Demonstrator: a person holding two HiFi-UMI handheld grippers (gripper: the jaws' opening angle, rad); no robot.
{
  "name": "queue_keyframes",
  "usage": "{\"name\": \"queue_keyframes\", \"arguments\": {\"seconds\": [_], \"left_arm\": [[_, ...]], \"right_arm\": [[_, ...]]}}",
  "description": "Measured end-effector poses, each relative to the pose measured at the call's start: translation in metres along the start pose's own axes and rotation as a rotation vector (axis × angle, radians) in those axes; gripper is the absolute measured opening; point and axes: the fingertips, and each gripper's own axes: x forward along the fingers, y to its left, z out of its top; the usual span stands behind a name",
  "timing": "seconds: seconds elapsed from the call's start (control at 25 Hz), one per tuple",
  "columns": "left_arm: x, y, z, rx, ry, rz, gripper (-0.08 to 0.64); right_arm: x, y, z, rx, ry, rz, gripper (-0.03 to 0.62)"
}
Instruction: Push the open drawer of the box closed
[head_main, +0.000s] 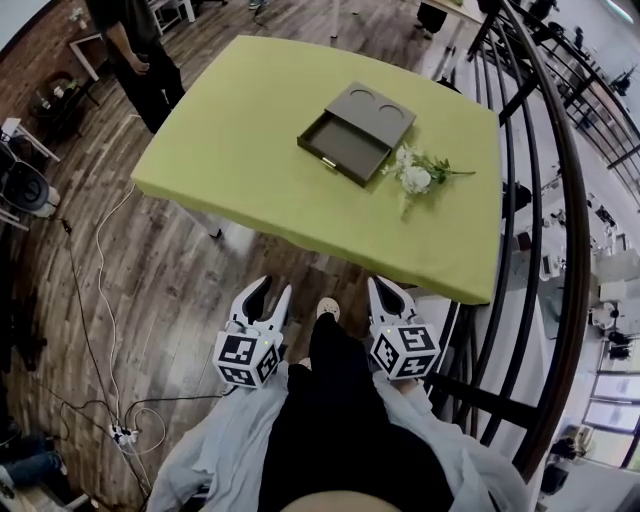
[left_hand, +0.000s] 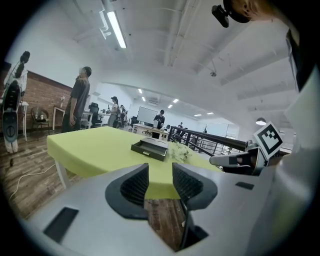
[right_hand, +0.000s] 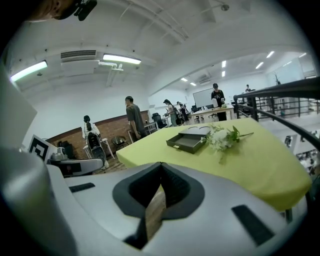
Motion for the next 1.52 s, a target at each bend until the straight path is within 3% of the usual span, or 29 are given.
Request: {"name": "queue_keyframes", "arguments": {"seconds": [0.52,0.96,1.24,1.52], "left_arm": [[0.097,0.012,0.030,0.006,0.005,0.022,0.147],[0.160,0.026,0.044,-0.066,-0.009,0.018,0.147],[0.184,0.029,0.048,-0.167,-0.040,-0.008,0.147],[0.207,0.047,0.049,-0.392,-0.070,-0.060,0.147]], "right_arm": [[0.072,-0.059,0.047,0.010,0.012,0.035,0.007],[0.119,-0.091,0.072,0.012,0.024,0.060,0.006],[0.139,-0.099,0.075,0.007,0.045,0.090,0.006],[0.156,-0.101,0.069,0.037,0.076,0.069,0.006]]}}
